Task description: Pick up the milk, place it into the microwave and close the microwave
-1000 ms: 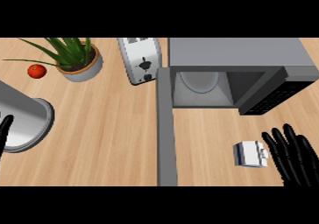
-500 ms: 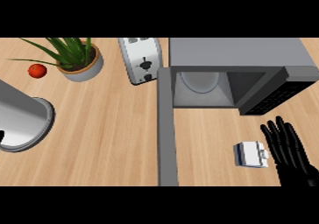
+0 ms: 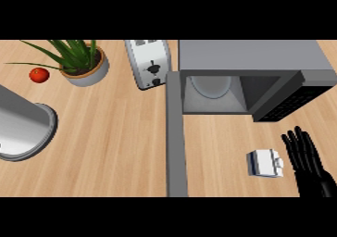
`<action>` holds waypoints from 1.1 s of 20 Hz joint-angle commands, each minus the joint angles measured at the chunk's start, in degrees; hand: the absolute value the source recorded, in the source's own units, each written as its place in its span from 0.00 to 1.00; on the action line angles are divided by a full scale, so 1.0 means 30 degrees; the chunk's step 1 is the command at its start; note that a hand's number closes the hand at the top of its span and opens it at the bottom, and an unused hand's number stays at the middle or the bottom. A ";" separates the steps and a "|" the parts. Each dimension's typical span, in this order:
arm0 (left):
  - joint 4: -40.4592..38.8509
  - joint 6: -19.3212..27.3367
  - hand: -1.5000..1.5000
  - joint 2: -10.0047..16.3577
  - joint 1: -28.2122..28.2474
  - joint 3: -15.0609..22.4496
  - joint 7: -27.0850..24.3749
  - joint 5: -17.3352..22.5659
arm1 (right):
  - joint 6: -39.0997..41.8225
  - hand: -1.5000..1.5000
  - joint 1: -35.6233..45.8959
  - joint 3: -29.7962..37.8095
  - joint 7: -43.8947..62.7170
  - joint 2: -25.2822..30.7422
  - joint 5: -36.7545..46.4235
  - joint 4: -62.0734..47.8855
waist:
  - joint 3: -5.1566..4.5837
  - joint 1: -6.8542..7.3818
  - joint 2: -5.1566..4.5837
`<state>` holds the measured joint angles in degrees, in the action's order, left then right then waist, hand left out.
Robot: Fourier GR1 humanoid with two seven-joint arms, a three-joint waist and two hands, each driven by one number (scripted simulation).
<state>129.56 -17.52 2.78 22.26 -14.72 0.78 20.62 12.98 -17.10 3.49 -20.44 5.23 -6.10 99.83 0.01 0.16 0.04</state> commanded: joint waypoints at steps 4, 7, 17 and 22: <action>-0.0564 -0.0823 0.00 0.0106 -0.0303 -0.1064 -0.0389 0.0545 | 0.1112 0.00 0.1262 0.1432 -0.4099 0.0696 0.0626 -0.5569 | 0.0003 0.0016 -0.0012; 0.0836 -0.0966 0.00 -0.0145 0.0481 -0.1369 0.0705 0.1158 | 0.1262 0.00 0.1240 0.1389 -0.4074 0.0713 0.0794 -0.5683 | 0.0000 0.0008 0.0001; 0.0521 -0.0144 0.00 -0.0917 0.1155 0.1319 -0.1049 -0.1219 | 0.1719 0.00 0.4824 0.2556 -0.7330 0.2064 0.2042 -1.1764 | 0.0006 0.0078 -0.0015; 0.1791 -0.1638 0.00 -0.0185 0.1899 -0.0962 0.0516 0.1522 | 0.1105 0.00 0.4661 0.2274 -0.7170 0.1498 0.2346 -1.1389 | 0.0002 0.0104 0.0003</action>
<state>130.22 -20.95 0.97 25.38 -15.10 -1.15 20.64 17.55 -5.70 9.86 -40.88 10.07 0.05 69.47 0.00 0.29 0.03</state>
